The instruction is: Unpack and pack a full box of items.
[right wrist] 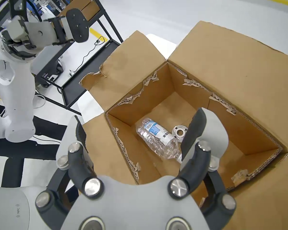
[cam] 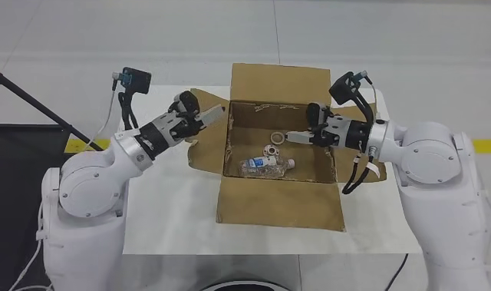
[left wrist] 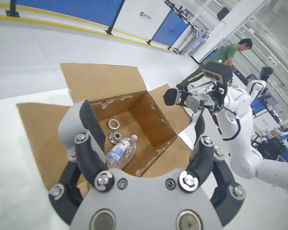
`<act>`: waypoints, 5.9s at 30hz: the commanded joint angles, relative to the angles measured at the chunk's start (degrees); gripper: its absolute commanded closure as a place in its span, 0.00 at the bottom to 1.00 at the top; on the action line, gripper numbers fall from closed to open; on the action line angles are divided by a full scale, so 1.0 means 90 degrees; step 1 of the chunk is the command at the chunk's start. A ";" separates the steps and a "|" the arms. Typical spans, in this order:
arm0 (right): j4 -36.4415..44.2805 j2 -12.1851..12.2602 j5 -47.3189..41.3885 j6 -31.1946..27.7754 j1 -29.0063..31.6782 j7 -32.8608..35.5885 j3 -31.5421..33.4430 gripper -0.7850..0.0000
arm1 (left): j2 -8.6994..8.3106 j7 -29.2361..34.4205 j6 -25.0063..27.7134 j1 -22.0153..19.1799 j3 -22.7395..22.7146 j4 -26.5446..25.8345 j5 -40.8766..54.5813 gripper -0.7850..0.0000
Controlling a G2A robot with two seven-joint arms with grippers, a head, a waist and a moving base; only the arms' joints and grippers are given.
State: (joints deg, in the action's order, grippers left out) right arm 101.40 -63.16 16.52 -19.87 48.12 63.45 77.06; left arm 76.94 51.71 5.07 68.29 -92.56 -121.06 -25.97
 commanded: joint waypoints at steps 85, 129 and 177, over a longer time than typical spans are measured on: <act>-0.3074 -0.1014 0.1425 0.0189 -0.3030 0.0941 -0.4486 0.00 | -0.0991 0.0953 -0.1044 -0.1115 -0.0551 0.3097 0.1227 0.00; -0.6604 -0.2603 0.1017 -0.0442 -0.3984 0.0831 -0.5994 1.00 | -0.1024 0.0774 -0.1126 -0.1028 -0.0534 0.2965 0.1284 0.00; 0.0937 -0.0007 0.3705 0.2174 -0.0830 0.2519 0.1099 1.00 | -0.1097 0.0205 -0.0893 -0.0790 -0.0345 0.2423 0.1472 0.00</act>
State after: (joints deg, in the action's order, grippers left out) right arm 108.95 -63.52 47.62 -1.16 39.15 86.23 84.93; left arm 67.07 53.55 -2.97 61.18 -95.66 -99.25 -12.73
